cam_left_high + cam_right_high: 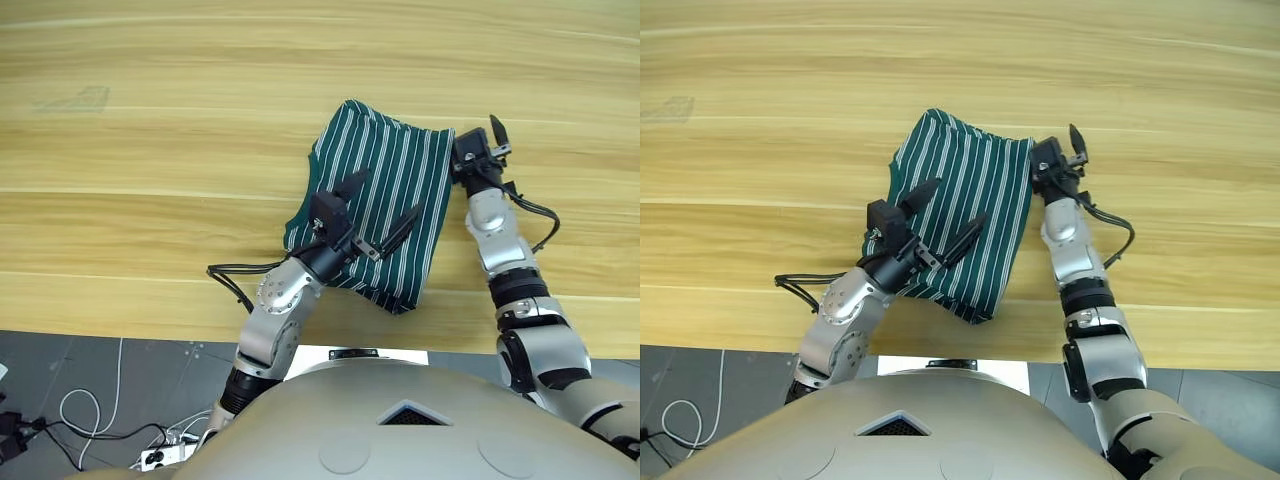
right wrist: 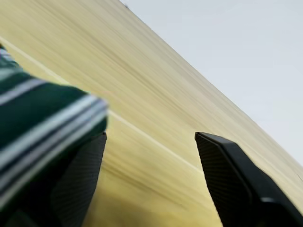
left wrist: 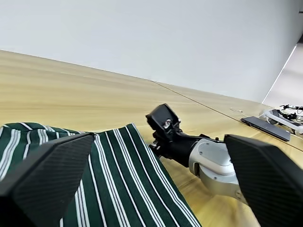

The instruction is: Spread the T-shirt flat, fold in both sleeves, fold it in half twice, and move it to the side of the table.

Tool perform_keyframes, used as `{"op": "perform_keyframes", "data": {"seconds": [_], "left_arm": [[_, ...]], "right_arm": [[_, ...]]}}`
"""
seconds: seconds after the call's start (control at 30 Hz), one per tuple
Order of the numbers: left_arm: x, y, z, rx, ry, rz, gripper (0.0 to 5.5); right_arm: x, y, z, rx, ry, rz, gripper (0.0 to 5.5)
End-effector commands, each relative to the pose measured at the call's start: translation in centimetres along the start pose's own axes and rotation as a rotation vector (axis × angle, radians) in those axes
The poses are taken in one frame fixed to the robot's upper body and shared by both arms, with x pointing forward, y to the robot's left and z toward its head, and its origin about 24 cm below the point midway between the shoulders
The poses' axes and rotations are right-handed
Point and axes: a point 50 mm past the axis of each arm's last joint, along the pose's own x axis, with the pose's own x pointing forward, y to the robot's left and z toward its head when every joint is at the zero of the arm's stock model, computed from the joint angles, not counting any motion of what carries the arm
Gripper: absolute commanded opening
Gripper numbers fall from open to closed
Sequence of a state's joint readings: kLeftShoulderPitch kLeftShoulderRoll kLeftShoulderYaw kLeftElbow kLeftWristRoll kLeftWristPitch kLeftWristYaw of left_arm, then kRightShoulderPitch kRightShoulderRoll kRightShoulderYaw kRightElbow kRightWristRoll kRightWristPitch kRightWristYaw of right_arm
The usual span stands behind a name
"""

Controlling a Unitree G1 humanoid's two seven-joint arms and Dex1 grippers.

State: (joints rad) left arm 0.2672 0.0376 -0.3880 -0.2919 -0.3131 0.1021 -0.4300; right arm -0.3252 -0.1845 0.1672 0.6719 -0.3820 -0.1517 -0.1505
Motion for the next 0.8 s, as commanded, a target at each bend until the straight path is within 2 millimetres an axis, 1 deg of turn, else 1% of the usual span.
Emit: {"op": "perform_keyframes", "data": {"seconds": [0.03, 0.2, 0.27, 0.47, 0.53, 0.57, 0.6, 0.63, 0.67, 0.7, 0.73, 0.77, 0.8], "left_arm": [[0.5, 0.4, -0.2, 0.004, 0.005, 0.023, 5.07], [0.7, 0.8, -0.8, -0.011, 0.025, 0.040, 5.07], [0.8, 0.9, -1.0, -0.014, 0.033, 0.042, 5.07], [1.0, 0.8, -1.4, -0.030, 0.032, 0.042, 5.07], [1.0, 0.9, -1.2, -0.024, 0.026, 0.039, 5.07], [0.8, 1.2, -0.9, 0.000, 0.017, 0.037, 5.07], [0.4, 1.7, -0.4, 0.062, 0.001, 0.043, 5.07], [-0.3, 3.2, 0.7, 0.196, -0.030, 0.096, 5.07], [-1.3, 5.5, 2.0, 0.454, -0.031, 0.186, 5.07], [-2.9, 8.2, 3.5, 0.734, -0.003, 0.279, 5.07], [-4.3, 10.3, 4.8, 0.928, 0.017, 0.347, 5.07], [-6.0, 12.1, 6.2, 1.074, 0.047, 0.399, 5.07], [-7.6, 13.3, 7.0, 1.184, 0.095, 0.428, 5.07]], "right_arm": [[0.8, 1.2, 0.5, -0.021, 0.009, 0.043, 3.48], [2.4, 1.8, 1.7, -0.031, 0.001, 0.055, 3.48], [3.0, 1.6, 2.0, -0.036, 0.006, 0.049, 3.48], [4.0, 0.6, 2.1, -0.028, 0.031, 0.000, 3.48], [3.9, 0.2, 2.0, -0.018, 0.018, -0.013, 3.48], [3.6, -0.6, 1.6, -0.021, -0.001, -0.042, 3.48], [3.2, -1.7, 1.0, -0.032, -0.031, -0.089, 3.48], [2.5, -3.8, 0.3, -0.055, -0.076, -0.161, 3.48], [1.3, -5.9, -0.3, -0.106, -0.131, -0.224, 3.48], [-0.5, -7.7, -0.9, -0.170, -0.181, -0.258, 3.48], [-2.2, -8.7, -1.3, -0.224, -0.219, -0.261, 3.48], [-4.1, -9.1, -1.8, -0.296, -0.243, -0.235, 3.48], [-5.7, -9.2, -2.1, -0.357, -0.263, -0.198, 3.48]]}}
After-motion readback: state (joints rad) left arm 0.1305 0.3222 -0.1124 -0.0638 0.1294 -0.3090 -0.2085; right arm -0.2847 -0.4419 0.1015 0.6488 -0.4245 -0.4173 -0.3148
